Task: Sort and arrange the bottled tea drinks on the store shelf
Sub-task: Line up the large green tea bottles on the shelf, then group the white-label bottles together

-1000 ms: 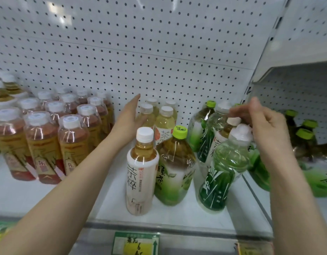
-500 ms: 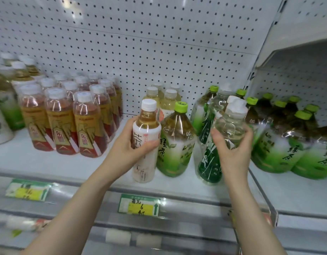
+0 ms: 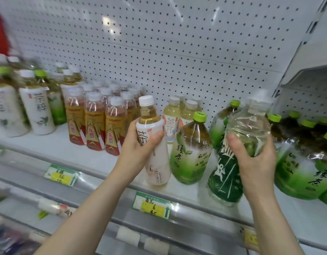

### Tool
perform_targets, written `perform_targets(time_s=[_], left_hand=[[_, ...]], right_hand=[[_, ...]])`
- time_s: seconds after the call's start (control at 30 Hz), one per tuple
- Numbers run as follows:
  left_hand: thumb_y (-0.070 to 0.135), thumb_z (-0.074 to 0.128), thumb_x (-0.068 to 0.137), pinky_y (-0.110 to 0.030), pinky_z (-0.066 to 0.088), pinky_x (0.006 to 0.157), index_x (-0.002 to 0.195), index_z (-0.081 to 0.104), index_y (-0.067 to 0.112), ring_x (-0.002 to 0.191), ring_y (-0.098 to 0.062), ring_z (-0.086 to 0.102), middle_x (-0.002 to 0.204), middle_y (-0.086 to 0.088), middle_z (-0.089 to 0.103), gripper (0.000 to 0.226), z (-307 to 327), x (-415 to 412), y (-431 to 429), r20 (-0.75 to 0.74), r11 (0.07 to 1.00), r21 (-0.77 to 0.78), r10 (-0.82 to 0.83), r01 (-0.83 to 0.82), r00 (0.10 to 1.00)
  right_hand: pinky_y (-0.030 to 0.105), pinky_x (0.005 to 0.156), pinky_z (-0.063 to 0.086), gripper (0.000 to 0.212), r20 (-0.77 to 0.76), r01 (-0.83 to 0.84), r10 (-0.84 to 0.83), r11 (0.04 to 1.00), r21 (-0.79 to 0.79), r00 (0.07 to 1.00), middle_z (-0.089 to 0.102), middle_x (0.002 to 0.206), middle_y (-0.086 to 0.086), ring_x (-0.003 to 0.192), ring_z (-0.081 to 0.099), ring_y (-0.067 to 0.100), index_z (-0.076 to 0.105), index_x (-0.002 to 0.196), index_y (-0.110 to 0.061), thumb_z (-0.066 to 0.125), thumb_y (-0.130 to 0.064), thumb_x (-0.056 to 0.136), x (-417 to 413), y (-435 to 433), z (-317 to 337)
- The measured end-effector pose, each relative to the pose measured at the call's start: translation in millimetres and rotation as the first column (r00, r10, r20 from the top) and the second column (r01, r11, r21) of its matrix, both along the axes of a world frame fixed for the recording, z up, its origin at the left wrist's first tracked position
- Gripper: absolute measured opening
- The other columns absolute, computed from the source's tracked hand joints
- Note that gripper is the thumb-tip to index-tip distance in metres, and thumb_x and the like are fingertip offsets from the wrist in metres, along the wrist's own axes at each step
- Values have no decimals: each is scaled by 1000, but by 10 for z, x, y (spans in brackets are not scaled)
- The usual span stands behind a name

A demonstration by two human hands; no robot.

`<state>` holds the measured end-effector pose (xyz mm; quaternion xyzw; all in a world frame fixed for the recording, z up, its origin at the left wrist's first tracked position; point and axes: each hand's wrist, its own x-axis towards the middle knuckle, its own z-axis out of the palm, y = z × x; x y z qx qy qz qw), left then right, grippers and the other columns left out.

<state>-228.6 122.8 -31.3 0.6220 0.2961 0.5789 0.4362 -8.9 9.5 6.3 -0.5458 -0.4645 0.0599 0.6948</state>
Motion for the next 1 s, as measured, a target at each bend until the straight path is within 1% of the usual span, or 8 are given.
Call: perform_targets(time_s=[0.13,0.23,0.47,0.57,0.63,0.8,0.93,1.0], left_hand=[[60,70,72,-21,54,77,119,56,34,99,-4,66,105,15,69,56,50,-345,-64,51,995,-2,97,-97,994],[60,69,72,-30,55,84,116,57,33,101,-8,67,104,13,70,53,41,-685,-93,108,989,-52,144,-139,984],[57,68,73,-39,59,85,123,57,21,103,-21,70,112,-3,71,63,22,-1774,114,142,972,-109,220,-206,965],[57,68,72,-34,57,83,120,59,25,102,-18,69,110,1,72,58,-4,-2445,278,140,963,-116,257,-241,956],[58,67,71,-24,55,74,116,59,29,96,-8,69,103,11,72,54,18,-2933,422,121,960,-91,275,-265,954],[60,66,75,-26,58,74,122,58,30,102,-12,70,111,6,72,56,98,-3993,726,36,966,-79,250,-247,968],[59,67,73,-20,55,71,112,63,41,100,-10,70,109,8,72,43,168,-4548,988,51,966,-68,253,-249,966],[61,67,71,-16,54,70,105,64,47,96,-7,70,106,11,73,37,191,-4760,1154,60,965,-70,256,-252,965]], right_hand=[[57,96,50,60,-49,-184,183,983,-27,982,69,120,-10,110,67,20,56,108,-61,70,-85,54,-385,57,82],[48,101,45,65,-24,-242,241,967,-83,970,59,122,-37,115,58,6,44,110,-76,63,-92,50,-781,194,100],[46,109,24,122,-39,-322,322,914,-248,946,23,161,-11,131,23,4,18,147,-53,56,-99,40,-1760,694,27],[49,107,38,70,-89,-407,397,885,-228,913,57,131,-27,127,49,3,40,113,-77,65,-90,49,-2407,1012,45],[45,83,56,45,-101,-505,495,853,-133,863,70,106,-26,101,69,3,53,98,-72,74,-71,59,-2863,1233,115],[55,92,55,68,-140,-680,665,724,-117,733,73,112,-6,106,70,22,59,118,-48,86,-49,55,-3814,1740,357],[9,70,54,57,8,-683,699,700,-208,715,71,95,-32,89,67,-12,52,108,-48,85,-53,62,-4408,2136,675],[24,85,55,81,52,-663,700,696,-276,713,69,116,-20,104,67,0,50,128,-43,81,-67,57,-4676,2373,894]])
